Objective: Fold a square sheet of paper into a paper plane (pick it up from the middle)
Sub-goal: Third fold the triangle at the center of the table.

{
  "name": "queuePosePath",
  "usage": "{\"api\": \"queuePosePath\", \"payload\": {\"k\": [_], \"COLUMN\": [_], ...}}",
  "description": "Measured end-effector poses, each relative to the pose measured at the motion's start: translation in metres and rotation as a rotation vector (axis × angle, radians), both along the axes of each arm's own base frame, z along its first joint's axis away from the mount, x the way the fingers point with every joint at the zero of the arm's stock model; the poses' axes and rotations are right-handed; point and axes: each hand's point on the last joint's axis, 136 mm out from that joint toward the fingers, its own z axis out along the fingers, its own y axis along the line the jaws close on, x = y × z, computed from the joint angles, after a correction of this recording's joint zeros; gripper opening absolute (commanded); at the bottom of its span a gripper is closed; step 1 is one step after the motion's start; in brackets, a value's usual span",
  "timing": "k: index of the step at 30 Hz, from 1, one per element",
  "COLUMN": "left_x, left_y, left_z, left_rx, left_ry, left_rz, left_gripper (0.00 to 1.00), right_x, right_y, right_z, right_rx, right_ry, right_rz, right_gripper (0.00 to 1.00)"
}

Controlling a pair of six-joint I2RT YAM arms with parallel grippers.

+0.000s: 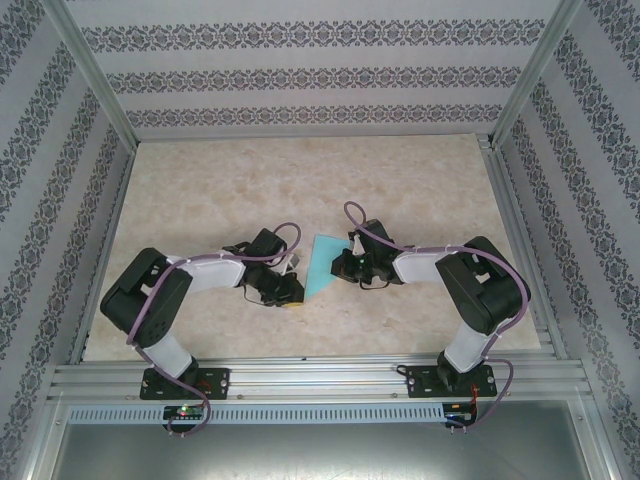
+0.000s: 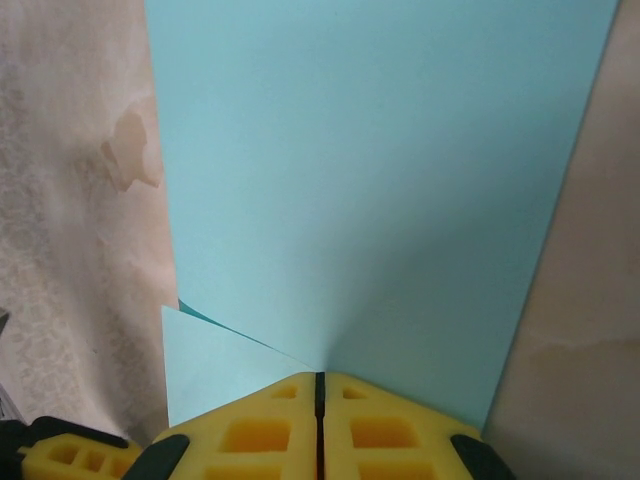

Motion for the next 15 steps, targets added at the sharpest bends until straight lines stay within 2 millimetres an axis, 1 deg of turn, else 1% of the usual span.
{"api": "queuePosePath", "payload": {"k": [2, 4, 7, 10, 13, 15], "left_x": [-0.001, 0.002, 0.013, 0.029, 0.045, 0.053], "left_y": [0.006, 0.009, 0.010, 0.007, 0.002, 0.000], "left_z": [0.005, 0.012, 0.023, 0.038, 0.053, 0.063], "left_rx": [0.027, 0.046, 0.063, 0.068, 0.061, 0.055], "left_ry": [-0.018, -0.046, -0.101, -0.160, -0.211, -0.239], "left_rz": [-0.004, 0.001, 0.016, 0.034, 0.058, 0.072], "left_gripper": [0.16, 0.16, 0.16, 0.16, 0.16, 0.18], "right_x": [0.000, 0.000, -0.001, -0.002, -0.003, 0.000], "right_y": [0.000, 0.000, 0.000, -0.001, -0.002, 0.000], "right_z": [0.000, 0.001, 0.001, 0.003, 0.012, 0.026], "right_rx": [-0.006, -0.013, -0.030, -0.044, -0.052, -0.048], "right_ry": [-0.005, -0.009, -0.008, -0.004, -0.009, -0.031], "right_rz": [0.010, 0.022, 0.042, 0.059, 0.073, 0.081], "right_gripper": [0.08, 0.09, 0.10, 0.13, 0.17, 0.18]}}
